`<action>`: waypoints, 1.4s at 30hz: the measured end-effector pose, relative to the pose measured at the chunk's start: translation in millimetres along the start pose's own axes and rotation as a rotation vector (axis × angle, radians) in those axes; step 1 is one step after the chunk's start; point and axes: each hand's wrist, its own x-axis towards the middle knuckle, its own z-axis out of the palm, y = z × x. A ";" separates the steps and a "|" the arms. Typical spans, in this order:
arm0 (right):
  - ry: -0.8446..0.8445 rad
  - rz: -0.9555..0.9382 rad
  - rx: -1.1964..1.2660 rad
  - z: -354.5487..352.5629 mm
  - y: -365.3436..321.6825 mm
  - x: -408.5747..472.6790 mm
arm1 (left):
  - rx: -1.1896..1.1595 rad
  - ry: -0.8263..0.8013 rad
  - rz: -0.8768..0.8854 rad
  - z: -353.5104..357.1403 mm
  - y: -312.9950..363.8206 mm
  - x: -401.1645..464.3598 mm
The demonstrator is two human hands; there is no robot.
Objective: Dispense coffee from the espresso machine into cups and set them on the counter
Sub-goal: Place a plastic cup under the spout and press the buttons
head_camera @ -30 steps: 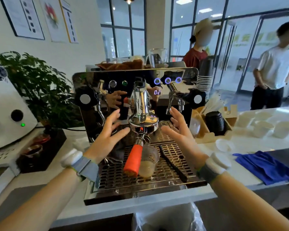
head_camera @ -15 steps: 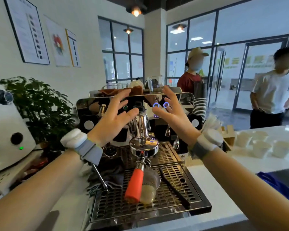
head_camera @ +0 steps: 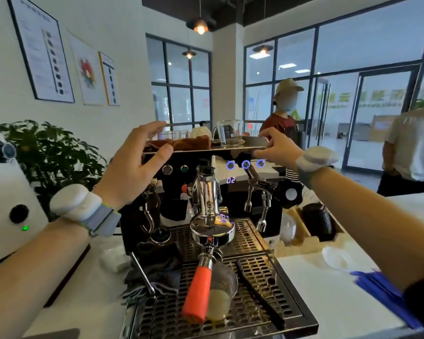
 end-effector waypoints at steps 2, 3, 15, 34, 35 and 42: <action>-0.026 0.019 -0.093 0.5 9.3 5.8 | 0.115 0.018 0.023 2.4 -3.6 -2.2; -0.037 0.023 -0.120 0.4 12.8 8.6 | 0.160 0.025 0.037 3.4 -4.3 -2.8; -0.025 -0.005 -0.259 6.0 28.7 21.2 | 0.456 0.132 0.170 15.1 -2.7 -10.1; 0.003 -0.043 -0.317 10.3 26.3 16.9 | 0.411 0.184 0.158 15.7 -4.9 -13.0; 0.004 -0.045 -0.317 10.5 26.3 17.5 | 0.410 0.185 0.158 15.8 -5.2 -12.9; 0.007 -0.044 -0.315 10.2 26.6 17.2 | 0.390 0.188 0.155 16.5 -5.2 -12.8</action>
